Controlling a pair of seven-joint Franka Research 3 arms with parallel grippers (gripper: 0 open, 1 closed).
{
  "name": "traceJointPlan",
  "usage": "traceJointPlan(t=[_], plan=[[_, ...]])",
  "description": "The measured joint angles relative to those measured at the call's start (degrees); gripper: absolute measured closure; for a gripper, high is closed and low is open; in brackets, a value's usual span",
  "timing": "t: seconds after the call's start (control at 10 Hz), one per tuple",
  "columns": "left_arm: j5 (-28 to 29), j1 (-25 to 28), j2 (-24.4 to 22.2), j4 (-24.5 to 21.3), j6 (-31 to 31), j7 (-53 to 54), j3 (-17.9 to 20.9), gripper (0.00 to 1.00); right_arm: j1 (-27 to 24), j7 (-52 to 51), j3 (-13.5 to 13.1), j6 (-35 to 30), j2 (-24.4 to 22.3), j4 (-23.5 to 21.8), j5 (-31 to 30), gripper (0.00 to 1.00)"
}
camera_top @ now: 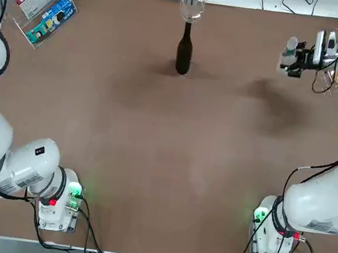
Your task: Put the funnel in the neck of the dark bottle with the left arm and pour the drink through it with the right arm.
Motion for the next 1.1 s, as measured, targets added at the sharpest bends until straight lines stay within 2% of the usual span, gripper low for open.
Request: traceJointPlan(t=[0.2,0.5,0.6,0.8,1.0,1.1], plan=[[5.24,0.25,-3.18,-0.12,-4.22,-6.72,-0.11,0.0,-0.09,-3.63,-0.32,-6.15,5.35,0.06,2.04,0.47],[6.53,0.13,-5.02,-0.44,-4.38,-19.42,0.9,0.0,-0.13,-4.97,-0.37,-12.09,10.11,0.03,2.26,0.47],[6.54,-2.24,-5.5,-0.46,-3.79,-23.7,4.79,0.0,-0.17,-4.97,-0.39,-13.07,11.33,-0.05,2.39,0.47],[6.54,-12.99,-7.93,-1.87,-0.9,-30.28,18.63,0.01,-0.16,-4.97,-0.38,-13.69,13.46,-0.29,3.59,0.47],[5.39,-21.02,-13.25,-8.55,5.56,-37.54,28.07,0.01,-0.05,-4.97,-0.3,-13.85,14.03,-0.29,4.04,0.47],[3.31,-22.2,-16.91,-13.67,9.04,-39.2,30.79,0.01,0.05,-4.97,-0.25,-13.91,14.1,-0.29,4.18,0.47]])
